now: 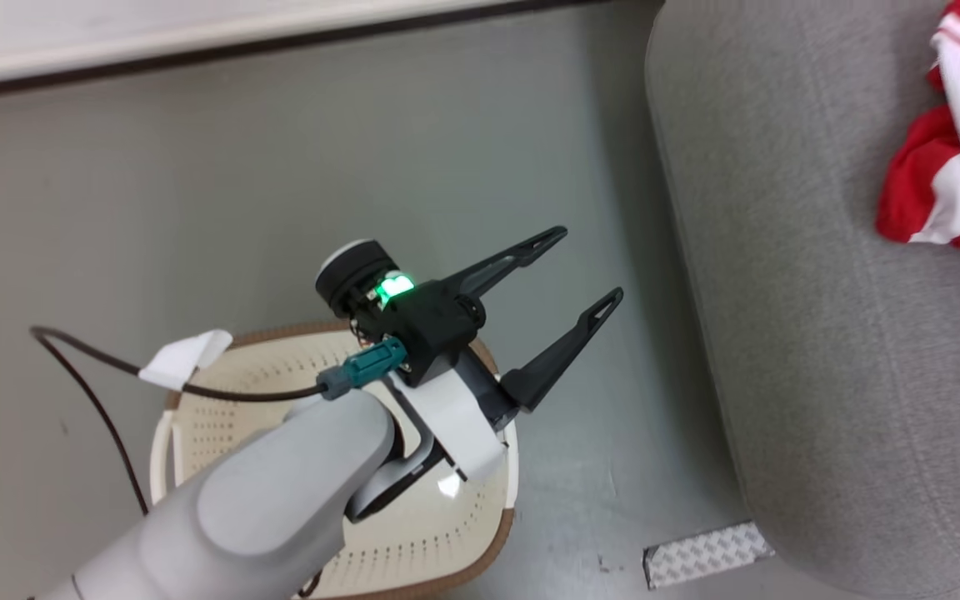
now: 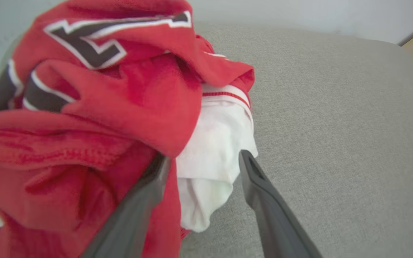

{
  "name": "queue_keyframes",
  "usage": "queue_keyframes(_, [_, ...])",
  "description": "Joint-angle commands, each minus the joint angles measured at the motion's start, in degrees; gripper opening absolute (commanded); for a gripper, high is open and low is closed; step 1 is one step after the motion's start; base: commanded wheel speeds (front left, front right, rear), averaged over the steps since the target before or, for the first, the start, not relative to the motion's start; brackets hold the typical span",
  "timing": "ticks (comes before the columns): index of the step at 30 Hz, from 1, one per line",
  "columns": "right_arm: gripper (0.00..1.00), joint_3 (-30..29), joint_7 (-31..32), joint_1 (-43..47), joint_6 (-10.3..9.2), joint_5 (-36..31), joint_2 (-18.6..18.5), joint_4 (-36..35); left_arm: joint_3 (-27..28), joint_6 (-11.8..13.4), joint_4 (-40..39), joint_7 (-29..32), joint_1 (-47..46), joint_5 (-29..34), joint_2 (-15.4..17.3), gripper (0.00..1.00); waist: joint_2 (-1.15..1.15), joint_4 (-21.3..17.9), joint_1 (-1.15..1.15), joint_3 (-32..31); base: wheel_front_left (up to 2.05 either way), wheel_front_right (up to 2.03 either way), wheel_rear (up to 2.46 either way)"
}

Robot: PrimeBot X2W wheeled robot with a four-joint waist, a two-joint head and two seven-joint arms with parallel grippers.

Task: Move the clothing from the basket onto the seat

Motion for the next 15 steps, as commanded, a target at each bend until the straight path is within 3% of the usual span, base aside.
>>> queue_keyframes(1, [1.0,0.2,2.9,1.4,-0.13,1.3,-1.0,0.3,0.5,0.1,0.9,-0.4,1.6,-1.0,-0.3,1.0,0.0,-0.5,0.0,-3.9,0.0,0.0,0.0])
queue_keyframes(7, [1.0,1.6,8.6,4.2,-0.13,1.4,-3.4,-4.1,2.2,0.4,3.1,-0.7,5.7,-2.3,-1.5,1.0,0.0,-1.0,0.0,-11.4,0.0,0.0,0.0])
queue_keyframes(15, [1.0,1.7,7.2,8.0,-0.13,1.4,-4.9,-14.2,7.3,1.0,3.2,-0.6,11.8,-3.2,-2.3,1.0,0.0,-0.3,0.0,-19.6,0.0,0.0,0.0])
